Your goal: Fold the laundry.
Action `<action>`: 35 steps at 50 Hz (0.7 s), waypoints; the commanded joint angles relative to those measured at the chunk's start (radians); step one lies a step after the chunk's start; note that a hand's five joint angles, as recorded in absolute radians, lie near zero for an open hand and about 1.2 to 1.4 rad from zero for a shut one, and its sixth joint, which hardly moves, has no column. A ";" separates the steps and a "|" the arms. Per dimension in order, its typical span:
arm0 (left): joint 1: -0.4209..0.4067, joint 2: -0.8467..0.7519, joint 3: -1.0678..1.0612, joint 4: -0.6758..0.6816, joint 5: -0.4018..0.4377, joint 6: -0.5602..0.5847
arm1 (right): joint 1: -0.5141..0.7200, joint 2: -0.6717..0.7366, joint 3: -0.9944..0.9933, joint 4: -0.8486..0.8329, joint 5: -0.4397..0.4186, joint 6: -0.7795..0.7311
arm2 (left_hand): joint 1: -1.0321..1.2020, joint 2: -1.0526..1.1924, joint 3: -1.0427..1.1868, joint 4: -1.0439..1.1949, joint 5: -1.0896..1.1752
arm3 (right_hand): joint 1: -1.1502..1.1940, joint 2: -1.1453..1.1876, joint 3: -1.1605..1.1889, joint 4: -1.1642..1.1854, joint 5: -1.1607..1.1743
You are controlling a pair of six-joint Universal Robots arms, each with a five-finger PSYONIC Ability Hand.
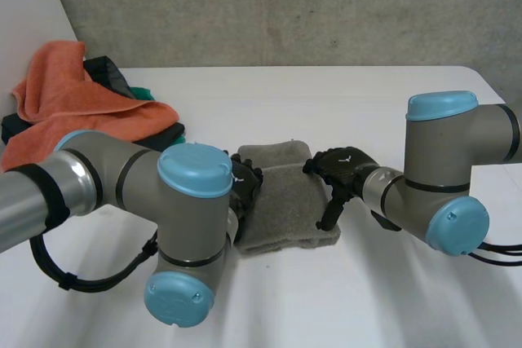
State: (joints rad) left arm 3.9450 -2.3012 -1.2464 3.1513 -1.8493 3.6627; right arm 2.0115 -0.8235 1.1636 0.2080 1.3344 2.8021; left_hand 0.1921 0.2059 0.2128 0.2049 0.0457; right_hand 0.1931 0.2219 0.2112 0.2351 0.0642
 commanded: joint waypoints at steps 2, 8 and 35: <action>0.013 0.063 0.018 0.007 0.010 -0.006 | 0.006 -0.117 0.034 -0.025 0.000 0.033 | -0.011 -0.025 -0.032 -0.024 -0.039 | -0.019 -0.047 -0.037 -0.061 -0.064; 0.072 0.198 -0.005 0.006 0.042 -0.019 | -0.004 -0.250 0.182 -0.166 0.003 0.175 | -0.011 -0.025 -0.032 -0.024 -0.039 | -0.019 -0.047 -0.037 -0.061 -0.064; 0.183 0.451 -0.110 -0.034 0.427 -0.240 | -0.007 -0.174 0.472 -0.377 -0.004 0.465 | -0.011 -0.025 -0.032 -0.024 -0.039 | -0.019 -0.047 -0.037 -0.061 -0.064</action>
State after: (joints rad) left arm 4.1284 -1.8438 -1.3557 3.1167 -1.4142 3.4222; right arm 1.9623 -1.0606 1.6671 -0.1316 1.3300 3.2326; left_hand 0.1921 0.2059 0.2127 0.2049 0.0455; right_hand 0.1931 0.2219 0.2112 0.2351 0.0642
